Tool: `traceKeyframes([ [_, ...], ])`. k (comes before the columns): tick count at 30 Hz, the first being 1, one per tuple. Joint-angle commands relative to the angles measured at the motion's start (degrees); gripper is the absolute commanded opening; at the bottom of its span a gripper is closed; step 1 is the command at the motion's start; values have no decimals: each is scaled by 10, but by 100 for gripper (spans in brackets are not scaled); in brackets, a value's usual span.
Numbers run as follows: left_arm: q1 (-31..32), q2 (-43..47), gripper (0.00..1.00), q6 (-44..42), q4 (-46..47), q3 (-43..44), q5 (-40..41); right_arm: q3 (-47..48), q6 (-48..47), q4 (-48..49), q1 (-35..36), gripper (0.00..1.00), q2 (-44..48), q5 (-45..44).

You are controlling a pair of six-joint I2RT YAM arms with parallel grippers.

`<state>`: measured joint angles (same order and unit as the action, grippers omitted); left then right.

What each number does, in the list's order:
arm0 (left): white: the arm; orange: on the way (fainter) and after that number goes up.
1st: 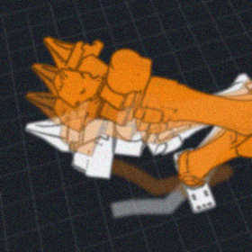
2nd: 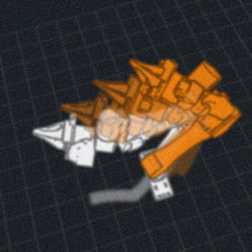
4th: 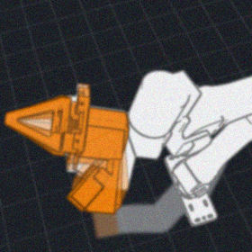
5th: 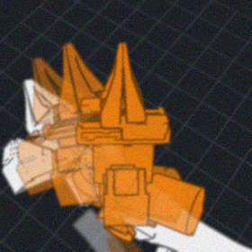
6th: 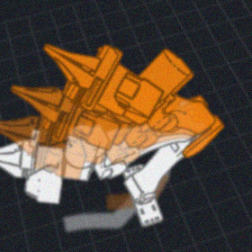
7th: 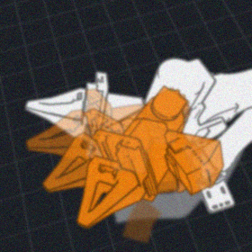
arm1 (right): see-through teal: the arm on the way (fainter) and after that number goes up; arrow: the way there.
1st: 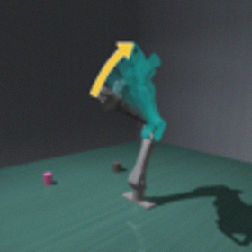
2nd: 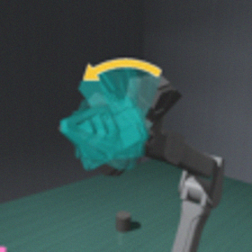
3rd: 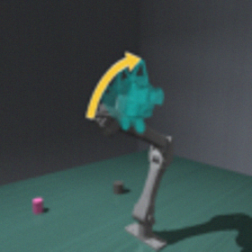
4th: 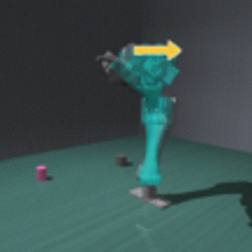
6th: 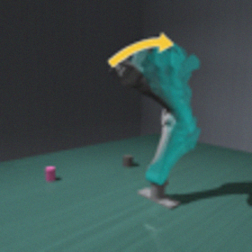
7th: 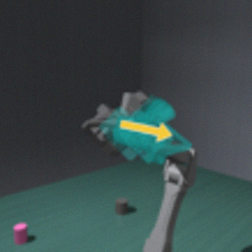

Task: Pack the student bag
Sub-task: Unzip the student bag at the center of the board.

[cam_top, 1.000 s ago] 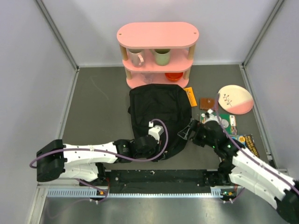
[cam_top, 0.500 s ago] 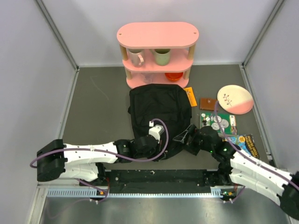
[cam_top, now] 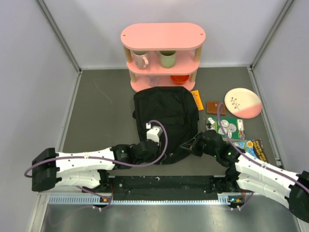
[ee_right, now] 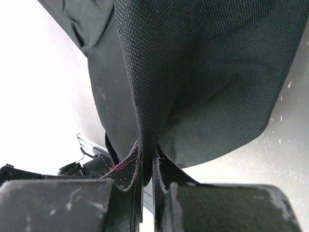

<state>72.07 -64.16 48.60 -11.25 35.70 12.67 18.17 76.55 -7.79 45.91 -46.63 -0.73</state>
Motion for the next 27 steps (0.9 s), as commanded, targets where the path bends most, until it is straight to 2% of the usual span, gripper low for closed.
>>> traceKeyframes([
  [1,3,40,0,26,-112,-12,71,1,-38,1,-46,0,12,-31],
  [3,1,56,0,59,-162,-27,101,-9,-54,2,-72,0,11,-23],
  [6,-3,76,0,88,-200,-50,105,-16,-70,2,-90,0,19,-16],
  [12,-3,102,0,113,-188,-91,72,-24,-69,3,-93,0,29,-10],
  [16,-2,104,0,144,-218,-94,96,-31,-69,6,-93,0,38,-9],
  [19,-4,91,0,172,-260,-85,131,-30,-83,5,-95,0,52,-10],
  [24,-4,-10,0,221,-351,-37,191,-13,-99,-16,-115,0,69,-8],
  [27,-4,-47,0,203,-325,-8,191,-1,-112,-24,-124,0,66,-2],
])
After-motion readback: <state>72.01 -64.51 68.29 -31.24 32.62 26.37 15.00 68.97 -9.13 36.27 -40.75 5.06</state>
